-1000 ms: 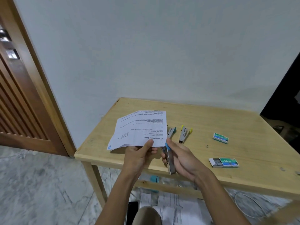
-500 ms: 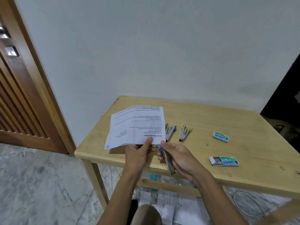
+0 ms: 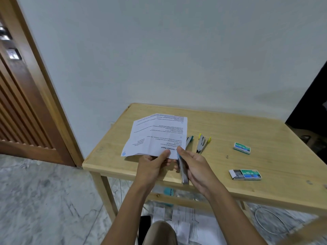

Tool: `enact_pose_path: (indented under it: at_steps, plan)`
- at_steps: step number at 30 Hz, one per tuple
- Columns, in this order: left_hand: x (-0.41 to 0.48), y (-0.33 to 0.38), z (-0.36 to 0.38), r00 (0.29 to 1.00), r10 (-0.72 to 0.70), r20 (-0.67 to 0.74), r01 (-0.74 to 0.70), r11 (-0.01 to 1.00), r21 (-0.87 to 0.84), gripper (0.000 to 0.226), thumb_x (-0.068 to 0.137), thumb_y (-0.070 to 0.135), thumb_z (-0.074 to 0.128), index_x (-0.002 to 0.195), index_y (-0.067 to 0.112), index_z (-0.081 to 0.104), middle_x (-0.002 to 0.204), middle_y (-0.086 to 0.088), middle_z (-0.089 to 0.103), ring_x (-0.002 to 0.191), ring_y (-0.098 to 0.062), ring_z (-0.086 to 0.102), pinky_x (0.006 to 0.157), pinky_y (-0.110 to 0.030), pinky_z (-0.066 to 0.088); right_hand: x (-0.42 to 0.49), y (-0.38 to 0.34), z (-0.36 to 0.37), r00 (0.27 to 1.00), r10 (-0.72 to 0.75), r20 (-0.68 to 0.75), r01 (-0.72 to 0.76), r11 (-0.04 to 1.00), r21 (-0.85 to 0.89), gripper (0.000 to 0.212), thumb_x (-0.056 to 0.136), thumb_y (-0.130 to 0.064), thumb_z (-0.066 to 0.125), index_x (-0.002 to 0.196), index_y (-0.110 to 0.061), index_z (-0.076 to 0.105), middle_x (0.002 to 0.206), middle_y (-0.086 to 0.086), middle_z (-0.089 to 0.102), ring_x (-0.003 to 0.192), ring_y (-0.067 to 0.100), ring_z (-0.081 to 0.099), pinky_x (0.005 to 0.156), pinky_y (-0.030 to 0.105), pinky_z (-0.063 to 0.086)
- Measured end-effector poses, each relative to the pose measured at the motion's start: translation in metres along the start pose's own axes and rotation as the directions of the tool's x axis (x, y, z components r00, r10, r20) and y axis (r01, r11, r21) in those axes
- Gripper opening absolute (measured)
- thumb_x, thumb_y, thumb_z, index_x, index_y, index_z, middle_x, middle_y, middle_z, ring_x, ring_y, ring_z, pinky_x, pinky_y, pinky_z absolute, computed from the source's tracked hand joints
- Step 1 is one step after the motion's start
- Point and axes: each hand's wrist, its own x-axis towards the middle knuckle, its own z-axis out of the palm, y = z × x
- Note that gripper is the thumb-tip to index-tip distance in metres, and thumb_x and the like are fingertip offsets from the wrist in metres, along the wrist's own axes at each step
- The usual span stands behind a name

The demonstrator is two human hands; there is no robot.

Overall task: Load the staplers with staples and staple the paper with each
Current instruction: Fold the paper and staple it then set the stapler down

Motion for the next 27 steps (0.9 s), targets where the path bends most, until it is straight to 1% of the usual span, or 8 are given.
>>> enact_pose_path:
  at_steps: [4, 7, 11, 13, 15, 19, 22, 27]
  plan:
    - [0.003, -0.001, -0.003, 0.999, -0.017, 0.03, 0.017, 1.0, -0.005, 0.025, 0.082, 0.022, 0.077, 0.098, 0.003, 0.075, 0.077, -0.014, 0.071, 0.066, -0.019, 0.063, 0.073, -0.033, 0.052, 0.005, -0.002, 0.0, 1.0, 0.018, -0.006, -0.018, 0.999, -0.046, 0.04, 0.068, -0.039, 0.077, 0.091, -0.007, 0.074, 0.067, 0.001, 0.067, 0.061, 0.017, 0.054, 0.066, 0.031, 0.049]
    - [0.003, -0.002, -0.003, 0.999, -0.019, 0.034, 0.019, 1.0, -0.004, 0.026, 0.082, 0.023, 0.077, 0.098, 0.003, 0.075, 0.077, -0.014, 0.071, 0.066, -0.019, 0.063, 0.071, -0.032, 0.052, 0.008, 0.0, -0.002, 1.0, 0.023, -0.008, -0.024, 0.999, -0.025, 0.035, 0.069, -0.035, 0.077, 0.088, -0.006, 0.074, 0.068, 0.002, 0.068, 0.063, 0.017, 0.054, 0.067, 0.03, 0.048]
    - [0.002, -0.001, -0.004, 0.999, -0.017, 0.041, 0.016, 1.0, 0.023, 0.028, 0.086, 0.027, 0.072, 0.1, 0.003, 0.073, 0.074, -0.01, 0.07, 0.065, -0.016, 0.063, 0.062, -0.022, 0.05, 0.011, 0.002, -0.004, 0.998, 0.056, 0.037, -0.058, 0.995, 0.077, 0.044, 0.076, -0.029, 0.076, 0.106, 0.003, 0.071, 0.102, 0.019, 0.074, 0.088, 0.026, 0.068, 0.08, 0.03, 0.058]
    - [0.002, 0.0, -0.003, 0.999, -0.02, 0.048, 0.019, 1.0, 0.018, 0.028, 0.087, 0.026, 0.071, 0.102, 0.002, 0.072, 0.074, -0.01, 0.07, 0.063, -0.015, 0.062, 0.06, -0.021, 0.05, 0.012, 0.002, -0.004, 0.995, 0.067, 0.069, -0.076, 0.989, 0.127, 0.046, 0.077, -0.026, 0.074, 0.112, 0.004, 0.069, 0.11, 0.02, 0.072, 0.096, 0.027, 0.07, 0.078, 0.028, 0.059]
    - [0.003, -0.001, -0.003, 0.999, -0.017, 0.052, 0.016, 1.0, 0.012, 0.028, 0.087, 0.026, 0.071, 0.102, 0.002, 0.073, 0.077, -0.012, 0.071, 0.065, -0.017, 0.062, 0.064, -0.024, 0.051, 0.012, 0.001, -0.004, 0.994, 0.078, 0.072, -0.088, 0.985, 0.147, 0.048, 0.076, -0.025, 0.074, 0.113, 0.005, 0.068, 0.111, 0.02, 0.072, 0.093, 0.025, 0.072, 0.075, 0.027, 0.06]
    - [0.003, -0.001, -0.004, 0.998, -0.015, 0.055, 0.014, 1.0, 0.016, 0.027, 0.087, 0.026, 0.071, 0.102, 0.003, 0.073, 0.081, -0.014, 0.072, 0.067, -0.018, 0.063, 0.065, -0.025, 0.051, 0.016, 0.004, -0.005, 0.994, 0.102, 0.038, -0.107, 0.983, 0.147, 0.053, 0.071, -0.028, 0.077, 0.112, 0.005, 0.069, 0.109, 0.021, 0.072, 0.095, 0.03, 0.07, 0.09, 0.037, 0.057]
    - [0.003, -0.001, -0.004, 0.998, -0.004, 0.063, 0.002, 1.0, 0.032, 0.025, 0.088, 0.025, 0.07, 0.103, 0.005, 0.073, 0.084, -0.014, 0.073, 0.067, -0.018, 0.063, 0.064, -0.024, 0.051, 0.016, 0.005, -0.004, 0.996, 0.085, 0.005, -0.085, 0.985, 0.153, 0.053, 0.07, -0.027, 0.077, 0.111, 0.005, 0.069, 0.107, 0.021, 0.073, 0.092, 0.03, 0.071, 0.087, 0.036, 0.057]
    - [0.004, -0.001, -0.004, 0.999, 0.009, 0.053, -0.013, 0.997, 0.076, 0.024, 0.089, 0.027, 0.069, 0.093, 0.003, 0.073, 0.068, -0.008, 0.069, 0.055, -0.009, 0.059, 0.052, -0.015, 0.044, 0.012, 0.005, 0.0, 0.998, 0.042, -0.055, -0.04, 0.999, 0.035, 0.047, 0.071, -0.036, 0.081, 0.104, -0.002, 0.074, 0.105, 0.018, 0.074, 0.096, 0.032, 0.069, 0.099, 0.046, 0.052]
